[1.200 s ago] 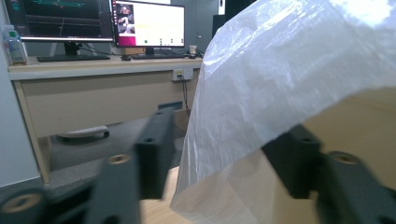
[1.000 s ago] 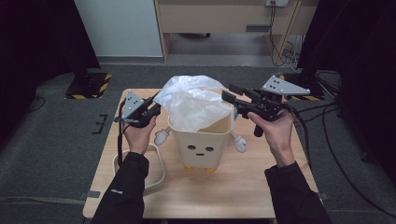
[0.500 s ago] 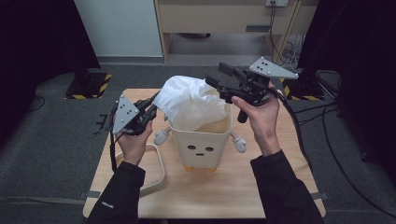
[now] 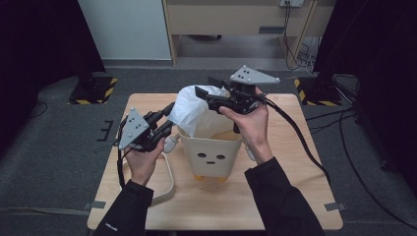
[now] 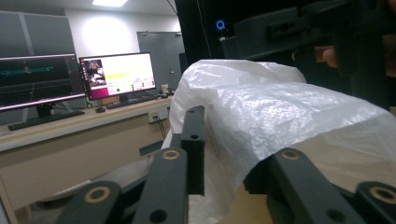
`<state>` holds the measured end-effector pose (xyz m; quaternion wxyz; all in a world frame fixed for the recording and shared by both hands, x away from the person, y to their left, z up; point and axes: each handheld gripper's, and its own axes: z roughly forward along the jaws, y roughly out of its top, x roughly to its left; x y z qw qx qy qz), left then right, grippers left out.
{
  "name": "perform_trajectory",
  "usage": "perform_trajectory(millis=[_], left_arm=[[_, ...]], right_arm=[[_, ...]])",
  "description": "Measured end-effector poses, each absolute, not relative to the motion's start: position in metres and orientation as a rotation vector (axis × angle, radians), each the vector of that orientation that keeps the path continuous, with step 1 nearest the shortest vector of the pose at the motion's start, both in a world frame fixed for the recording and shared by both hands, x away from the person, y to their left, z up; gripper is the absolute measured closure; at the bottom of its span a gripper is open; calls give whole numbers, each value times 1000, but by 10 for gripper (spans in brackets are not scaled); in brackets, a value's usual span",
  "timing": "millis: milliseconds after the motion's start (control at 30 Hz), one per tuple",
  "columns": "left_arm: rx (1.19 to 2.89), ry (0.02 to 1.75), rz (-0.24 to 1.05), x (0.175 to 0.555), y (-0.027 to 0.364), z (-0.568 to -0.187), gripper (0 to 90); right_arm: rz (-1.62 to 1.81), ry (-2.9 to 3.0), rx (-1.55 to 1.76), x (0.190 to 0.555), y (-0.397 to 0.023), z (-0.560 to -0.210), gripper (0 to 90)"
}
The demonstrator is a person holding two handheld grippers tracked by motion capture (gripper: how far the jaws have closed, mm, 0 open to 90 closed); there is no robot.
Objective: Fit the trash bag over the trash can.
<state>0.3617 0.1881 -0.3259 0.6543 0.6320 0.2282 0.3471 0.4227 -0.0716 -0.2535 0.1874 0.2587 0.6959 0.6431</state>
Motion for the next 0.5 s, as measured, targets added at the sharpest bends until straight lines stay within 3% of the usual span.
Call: perform_trajectory(millis=[100, 300, 500], left_arm=[[1425, 539, 796, 360, 192, -331, 525], [1412, 587, 848, 354, 206, -339, 397], [1420, 668, 816, 359, 218, -359, 319]], right_arm=[[1770, 1974, 756, 428, -65, -260, 403], [1599, 2112, 815, 434, -54, -278, 397], [1455, 2242, 865, 438, -49, -287, 363]])
